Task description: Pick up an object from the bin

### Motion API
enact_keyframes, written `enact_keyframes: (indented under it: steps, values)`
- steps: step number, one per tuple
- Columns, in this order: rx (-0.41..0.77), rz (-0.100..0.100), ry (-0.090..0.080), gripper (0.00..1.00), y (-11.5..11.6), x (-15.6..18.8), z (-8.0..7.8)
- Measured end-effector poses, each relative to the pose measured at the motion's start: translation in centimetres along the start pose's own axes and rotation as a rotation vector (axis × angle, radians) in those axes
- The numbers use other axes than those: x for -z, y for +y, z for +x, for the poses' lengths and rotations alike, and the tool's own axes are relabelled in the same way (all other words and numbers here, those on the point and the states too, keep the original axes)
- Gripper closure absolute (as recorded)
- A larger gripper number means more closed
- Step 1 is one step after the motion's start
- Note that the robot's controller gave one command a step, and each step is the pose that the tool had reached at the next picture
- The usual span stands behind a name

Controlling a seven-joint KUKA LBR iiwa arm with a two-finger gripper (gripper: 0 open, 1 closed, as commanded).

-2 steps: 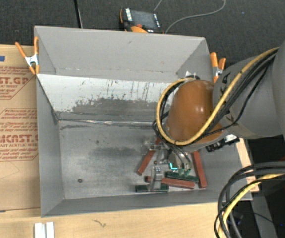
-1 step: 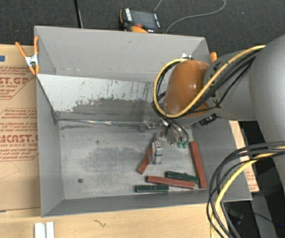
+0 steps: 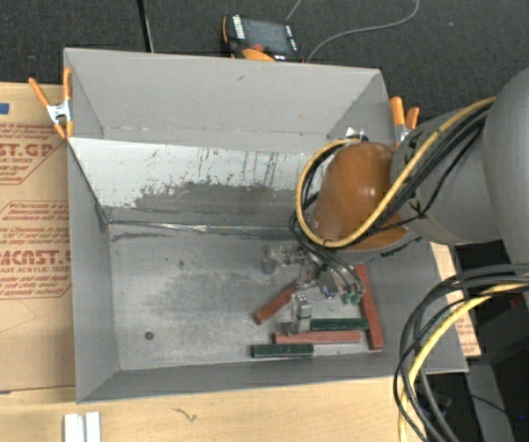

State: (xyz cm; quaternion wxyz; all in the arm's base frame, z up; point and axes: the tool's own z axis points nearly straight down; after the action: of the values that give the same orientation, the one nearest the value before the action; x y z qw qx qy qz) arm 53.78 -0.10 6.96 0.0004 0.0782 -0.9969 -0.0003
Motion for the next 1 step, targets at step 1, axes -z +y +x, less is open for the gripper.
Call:
enact_keyframes:
  steps: [1]
  values:
    - [0.0, 0.0, -0.003, 1.0, 0.0, 0.06, -0.16]
